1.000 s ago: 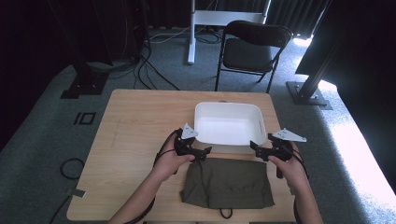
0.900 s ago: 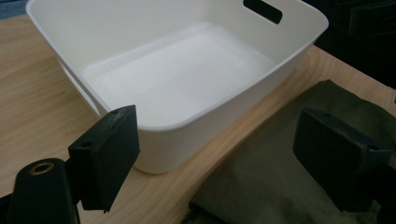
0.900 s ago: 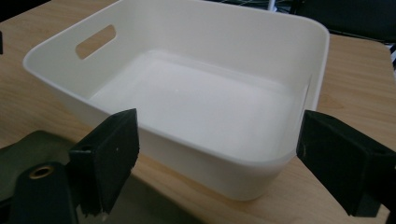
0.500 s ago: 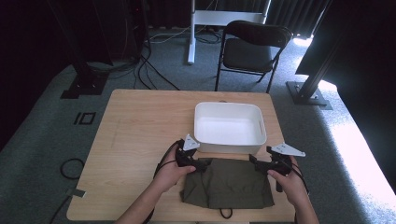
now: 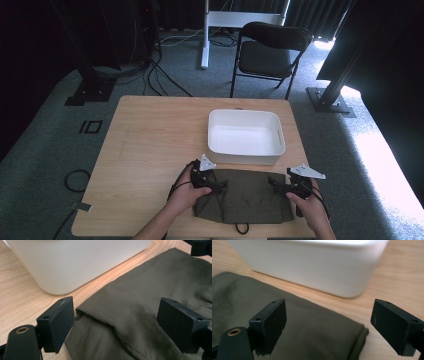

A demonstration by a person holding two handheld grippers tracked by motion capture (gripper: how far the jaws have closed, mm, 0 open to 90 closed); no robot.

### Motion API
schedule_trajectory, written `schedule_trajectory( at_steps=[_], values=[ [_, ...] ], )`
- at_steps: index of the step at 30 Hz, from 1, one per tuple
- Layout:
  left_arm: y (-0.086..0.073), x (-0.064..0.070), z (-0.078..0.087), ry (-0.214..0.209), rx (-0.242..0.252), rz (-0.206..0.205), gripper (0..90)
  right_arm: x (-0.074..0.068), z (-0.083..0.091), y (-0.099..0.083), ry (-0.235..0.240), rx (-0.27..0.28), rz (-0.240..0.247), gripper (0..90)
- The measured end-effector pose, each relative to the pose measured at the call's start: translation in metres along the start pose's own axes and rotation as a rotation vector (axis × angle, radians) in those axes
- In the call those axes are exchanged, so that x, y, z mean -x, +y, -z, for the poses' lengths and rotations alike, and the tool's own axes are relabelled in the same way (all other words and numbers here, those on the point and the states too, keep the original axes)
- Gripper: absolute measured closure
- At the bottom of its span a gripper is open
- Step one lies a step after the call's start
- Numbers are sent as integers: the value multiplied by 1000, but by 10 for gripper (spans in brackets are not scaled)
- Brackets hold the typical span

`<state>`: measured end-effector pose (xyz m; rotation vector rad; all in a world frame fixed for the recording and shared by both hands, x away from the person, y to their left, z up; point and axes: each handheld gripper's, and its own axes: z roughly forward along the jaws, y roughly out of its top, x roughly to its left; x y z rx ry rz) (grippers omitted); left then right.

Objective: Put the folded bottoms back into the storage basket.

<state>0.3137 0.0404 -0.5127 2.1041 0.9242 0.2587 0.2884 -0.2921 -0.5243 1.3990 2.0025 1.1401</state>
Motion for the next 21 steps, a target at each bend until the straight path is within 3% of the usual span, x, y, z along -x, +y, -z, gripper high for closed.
schedule_trajectory(
  at_steps=[7, 11, 15, 21],
  values=[
    [-13, 3, -5, 13, -36, 21, 159, 1, -1, -17, 3, -40, -8, 130],
    [-18, 5, -9, -3, -43, 49, 159, 0, -3, -26, -2, -59, -24, 130],
    [-22, 8, -12, 15, -57, 48, 159, -3, -7, -36, -10, -81, -25, 130],
    [-27, 9, -14, 23, -67, 66, 160, -5, -8, -38, -16, -96, -29, 130]
  ],
)
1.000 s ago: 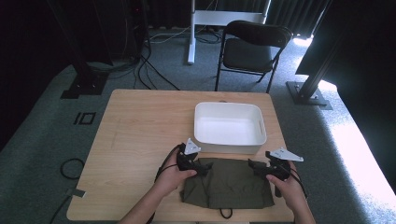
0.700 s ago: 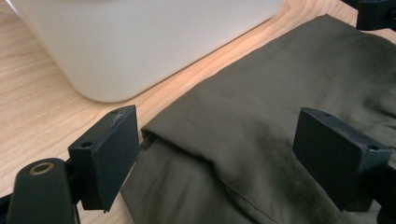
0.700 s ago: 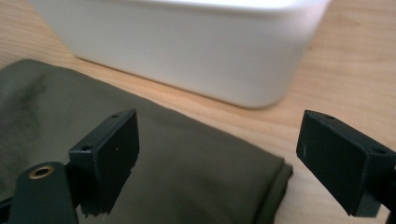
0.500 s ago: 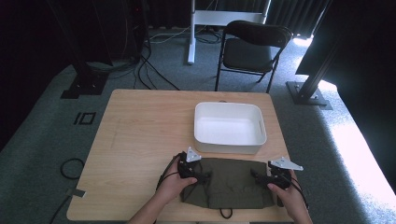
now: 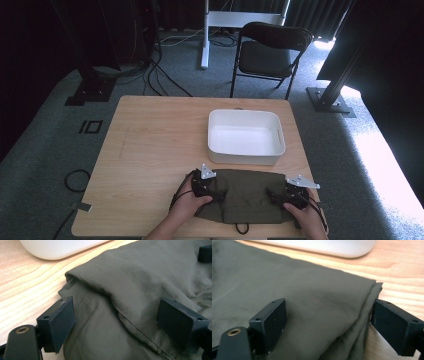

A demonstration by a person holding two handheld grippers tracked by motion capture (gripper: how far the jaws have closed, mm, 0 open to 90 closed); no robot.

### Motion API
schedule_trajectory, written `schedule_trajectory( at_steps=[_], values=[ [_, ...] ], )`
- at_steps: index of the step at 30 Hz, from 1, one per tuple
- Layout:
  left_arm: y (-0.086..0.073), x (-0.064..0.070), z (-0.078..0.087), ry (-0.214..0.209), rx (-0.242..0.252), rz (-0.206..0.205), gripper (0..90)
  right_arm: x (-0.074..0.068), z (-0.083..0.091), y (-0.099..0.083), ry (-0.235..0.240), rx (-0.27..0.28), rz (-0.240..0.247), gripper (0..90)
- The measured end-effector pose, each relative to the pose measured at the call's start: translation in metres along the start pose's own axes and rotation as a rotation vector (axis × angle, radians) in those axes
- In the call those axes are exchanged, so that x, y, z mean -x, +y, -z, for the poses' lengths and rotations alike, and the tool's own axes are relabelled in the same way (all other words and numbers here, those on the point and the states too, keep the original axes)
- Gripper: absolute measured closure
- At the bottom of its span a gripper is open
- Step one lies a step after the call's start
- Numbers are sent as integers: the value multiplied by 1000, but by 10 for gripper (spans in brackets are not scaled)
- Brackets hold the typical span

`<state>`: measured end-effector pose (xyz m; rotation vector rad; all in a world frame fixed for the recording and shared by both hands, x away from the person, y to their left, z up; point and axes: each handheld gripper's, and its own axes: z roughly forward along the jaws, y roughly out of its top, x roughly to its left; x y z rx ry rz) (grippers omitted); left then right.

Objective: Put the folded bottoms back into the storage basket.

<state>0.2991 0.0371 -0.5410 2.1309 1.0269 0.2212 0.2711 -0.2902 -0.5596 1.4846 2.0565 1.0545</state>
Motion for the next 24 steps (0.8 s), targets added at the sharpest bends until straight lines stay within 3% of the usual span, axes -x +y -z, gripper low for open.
schedule_trajectory(
  at_steps=[5, 14, 24],
  values=[
    [-5, 4, -5, 7, -5, 11, 159, -2, -2, 0, 0, -21, 24, 135],
    [-14, 12, -9, 76, 56, -40, 151, -2, -2, 1, -7, -25, 27, 134],
    [-13, 16, -12, 115, 47, -51, 143, -4, -1, -1, -22, -23, 18, 138]
  ],
)
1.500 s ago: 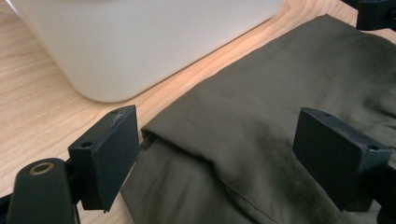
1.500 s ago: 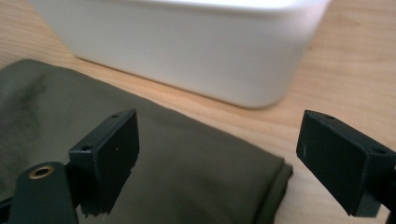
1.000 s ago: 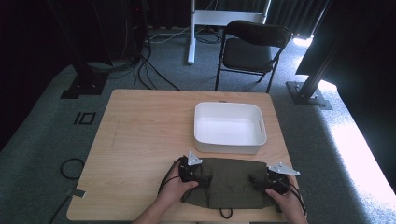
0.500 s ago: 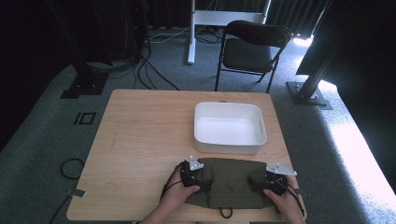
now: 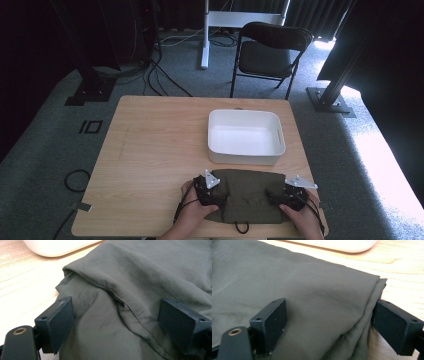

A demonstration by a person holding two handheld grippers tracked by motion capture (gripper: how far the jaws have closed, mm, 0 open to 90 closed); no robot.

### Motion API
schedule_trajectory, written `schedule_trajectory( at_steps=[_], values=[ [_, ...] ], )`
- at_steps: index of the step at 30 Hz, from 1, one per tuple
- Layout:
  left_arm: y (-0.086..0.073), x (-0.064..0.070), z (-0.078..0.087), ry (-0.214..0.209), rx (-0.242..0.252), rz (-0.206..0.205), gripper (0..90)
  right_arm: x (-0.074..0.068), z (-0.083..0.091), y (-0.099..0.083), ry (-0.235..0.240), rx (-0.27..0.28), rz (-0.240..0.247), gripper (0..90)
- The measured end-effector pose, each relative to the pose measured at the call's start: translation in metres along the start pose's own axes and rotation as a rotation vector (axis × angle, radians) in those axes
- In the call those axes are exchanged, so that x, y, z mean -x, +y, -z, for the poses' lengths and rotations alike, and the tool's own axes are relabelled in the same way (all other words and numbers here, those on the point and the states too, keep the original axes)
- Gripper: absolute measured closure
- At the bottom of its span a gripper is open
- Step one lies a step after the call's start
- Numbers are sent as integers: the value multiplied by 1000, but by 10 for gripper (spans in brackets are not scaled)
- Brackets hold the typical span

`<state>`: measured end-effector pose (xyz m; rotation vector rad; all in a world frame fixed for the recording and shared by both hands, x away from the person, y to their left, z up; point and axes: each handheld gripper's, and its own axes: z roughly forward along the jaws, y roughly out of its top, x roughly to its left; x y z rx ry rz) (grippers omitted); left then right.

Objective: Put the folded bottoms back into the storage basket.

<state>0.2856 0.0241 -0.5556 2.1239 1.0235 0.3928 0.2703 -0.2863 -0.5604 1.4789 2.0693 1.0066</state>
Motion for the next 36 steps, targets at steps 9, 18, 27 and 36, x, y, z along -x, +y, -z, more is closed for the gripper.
schedule_trajectory(
  at_steps=[9, 18, 27, 36],
  values=[
    [4, 0, -3, -20, 30, -45, 437, -7, 2, 2, 20, -1, 42, 441],
    [5, 0, -3, -76, 41, -43, 807, -14, 3, 6, 84, -30, 64, 740],
    [7, -3, 4, -138, 44, -8, 835, -15, 9, 11, 91, -48, 54, 766],
    [18, 0, 23, -180, 70, 28, 835, -16, 22, 25, 128, -27, 34, 770]
  ],
)
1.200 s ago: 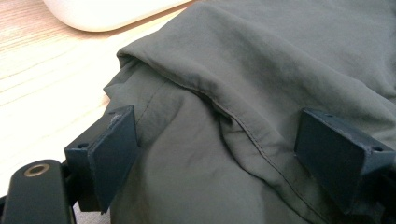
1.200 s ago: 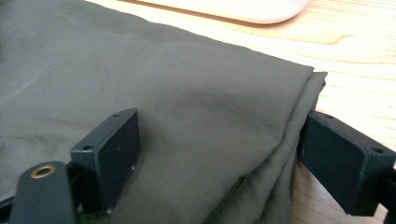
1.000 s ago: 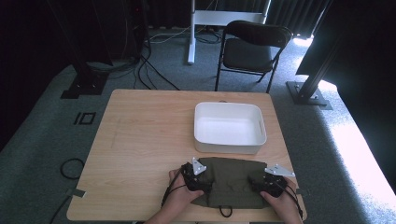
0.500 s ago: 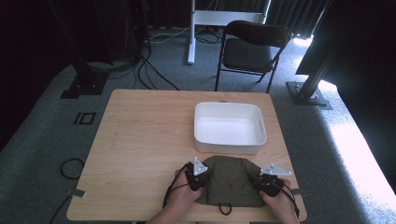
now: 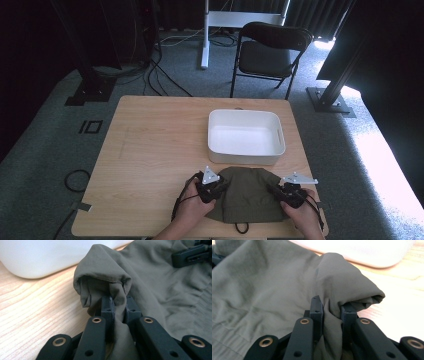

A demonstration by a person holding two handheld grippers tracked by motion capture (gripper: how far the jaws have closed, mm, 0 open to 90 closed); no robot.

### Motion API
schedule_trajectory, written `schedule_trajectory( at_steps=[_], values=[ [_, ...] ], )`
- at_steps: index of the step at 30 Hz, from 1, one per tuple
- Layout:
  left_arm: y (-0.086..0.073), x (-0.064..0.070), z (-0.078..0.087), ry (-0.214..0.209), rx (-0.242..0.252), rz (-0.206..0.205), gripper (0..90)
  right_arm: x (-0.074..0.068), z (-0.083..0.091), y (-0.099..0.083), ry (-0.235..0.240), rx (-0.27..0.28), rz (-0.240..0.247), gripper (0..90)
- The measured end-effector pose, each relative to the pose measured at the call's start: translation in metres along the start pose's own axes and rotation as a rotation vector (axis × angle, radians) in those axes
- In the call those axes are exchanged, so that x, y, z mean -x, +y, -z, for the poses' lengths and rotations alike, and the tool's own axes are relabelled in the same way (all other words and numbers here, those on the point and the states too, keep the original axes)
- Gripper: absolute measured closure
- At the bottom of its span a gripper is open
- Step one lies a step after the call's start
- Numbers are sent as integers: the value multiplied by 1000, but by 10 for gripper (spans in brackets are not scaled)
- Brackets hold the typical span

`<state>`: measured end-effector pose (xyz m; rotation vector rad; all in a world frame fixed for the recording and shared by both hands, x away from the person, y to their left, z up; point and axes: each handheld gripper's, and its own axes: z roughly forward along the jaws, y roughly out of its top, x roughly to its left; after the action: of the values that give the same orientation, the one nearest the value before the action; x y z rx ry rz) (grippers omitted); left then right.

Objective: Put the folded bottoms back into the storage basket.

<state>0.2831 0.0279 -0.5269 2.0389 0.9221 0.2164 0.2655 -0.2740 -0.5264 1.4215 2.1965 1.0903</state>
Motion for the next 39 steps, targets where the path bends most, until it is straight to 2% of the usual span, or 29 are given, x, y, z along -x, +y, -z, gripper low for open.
schedule_trajectory(
  at_steps=[5, 14, 24, 30, 39],
  values=[
    [6, 3, 8, -14, 27, 4, 836, 0, 6, 6, 12, 16, -3, 770],
    [19, 5, 20, -26, 30, -18, 836, -5, 28, 21, 26, 58, 5, 770],
    [36, 5, 33, -48, 74, 3, 836, -7, 48, 40, 62, 110, 5, 769],
    [51, 4, 42, -63, 98, -6, 837, -4, 56, 51, 75, 136, -1, 769],
    [75, 3, 51, -57, 129, -35, 836, 0, 67, 73, 76, 175, 6, 768]
  ],
)
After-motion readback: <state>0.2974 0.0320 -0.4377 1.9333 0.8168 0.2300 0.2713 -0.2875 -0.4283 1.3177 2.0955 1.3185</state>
